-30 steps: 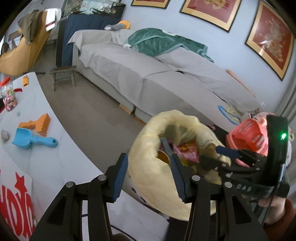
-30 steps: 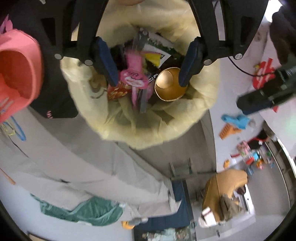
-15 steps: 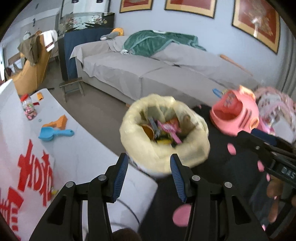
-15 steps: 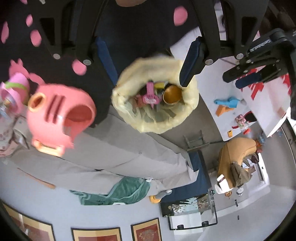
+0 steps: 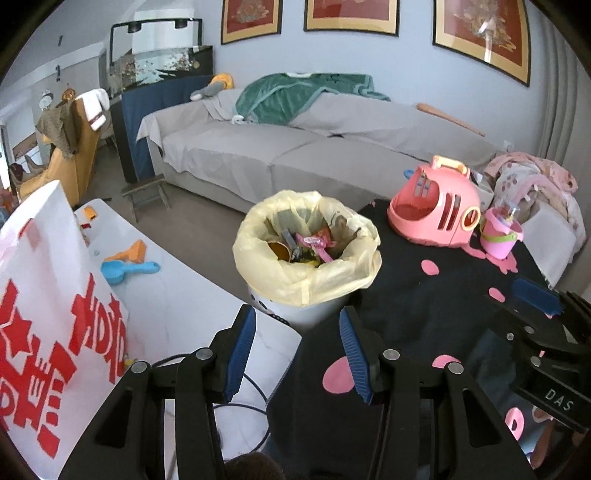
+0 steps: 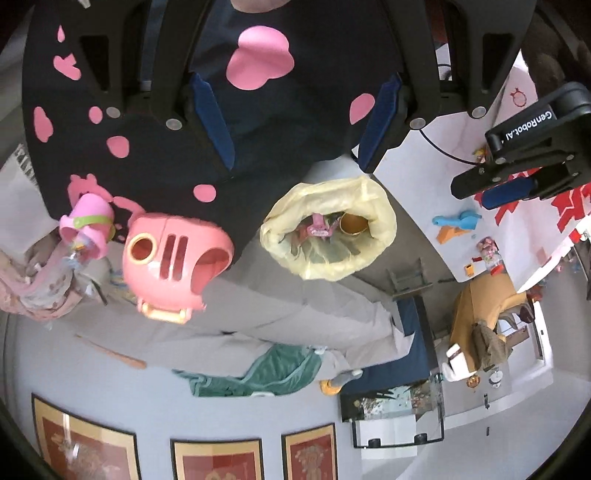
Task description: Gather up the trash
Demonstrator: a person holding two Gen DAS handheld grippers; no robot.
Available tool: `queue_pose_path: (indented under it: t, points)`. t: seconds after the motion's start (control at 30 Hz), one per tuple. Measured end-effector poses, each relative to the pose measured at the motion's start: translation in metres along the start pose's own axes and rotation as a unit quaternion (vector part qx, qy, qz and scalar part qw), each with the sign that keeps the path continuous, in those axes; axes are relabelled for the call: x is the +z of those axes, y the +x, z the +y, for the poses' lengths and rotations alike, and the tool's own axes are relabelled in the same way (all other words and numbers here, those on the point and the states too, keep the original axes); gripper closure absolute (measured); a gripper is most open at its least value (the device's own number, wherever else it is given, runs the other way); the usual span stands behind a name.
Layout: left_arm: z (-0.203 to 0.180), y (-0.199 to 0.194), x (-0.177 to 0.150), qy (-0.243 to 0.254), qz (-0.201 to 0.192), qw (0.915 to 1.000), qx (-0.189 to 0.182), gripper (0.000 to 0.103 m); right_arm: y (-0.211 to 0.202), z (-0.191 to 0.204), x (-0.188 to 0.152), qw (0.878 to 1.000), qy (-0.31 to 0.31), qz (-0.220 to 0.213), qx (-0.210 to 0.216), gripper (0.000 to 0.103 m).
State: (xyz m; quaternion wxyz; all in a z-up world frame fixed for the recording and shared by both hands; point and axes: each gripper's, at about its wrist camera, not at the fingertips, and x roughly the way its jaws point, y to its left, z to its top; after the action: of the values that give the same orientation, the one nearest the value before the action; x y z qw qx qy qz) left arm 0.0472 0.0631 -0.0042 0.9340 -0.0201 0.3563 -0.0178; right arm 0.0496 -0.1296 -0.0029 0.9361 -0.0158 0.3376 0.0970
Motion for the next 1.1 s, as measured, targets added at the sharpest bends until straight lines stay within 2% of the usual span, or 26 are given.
queue_pose_path:
  t: [0.17, 0.37, 1.1]
  points:
    - [0.002, -0.02, -0.002, -0.001, -0.017, 0.9999, 0.003, 0.054, -0.015, 0.003, -0.003, 1.0, 0.003, -0.004, 0.016, 0.036]
    - [0.002, -0.033, -0.004, 0.002, -0.029, 0.9996, 0.002, 0.054, -0.024, 0.012, -0.008, 1.0, -0.012, -0.01, -0.006, 0.036]
    - [-0.003, -0.04, -0.006, 0.004, -0.033, 0.9995, 0.001, 0.054, -0.032, 0.008, -0.006, 1.0, -0.005, -0.016, -0.012, 0.036]
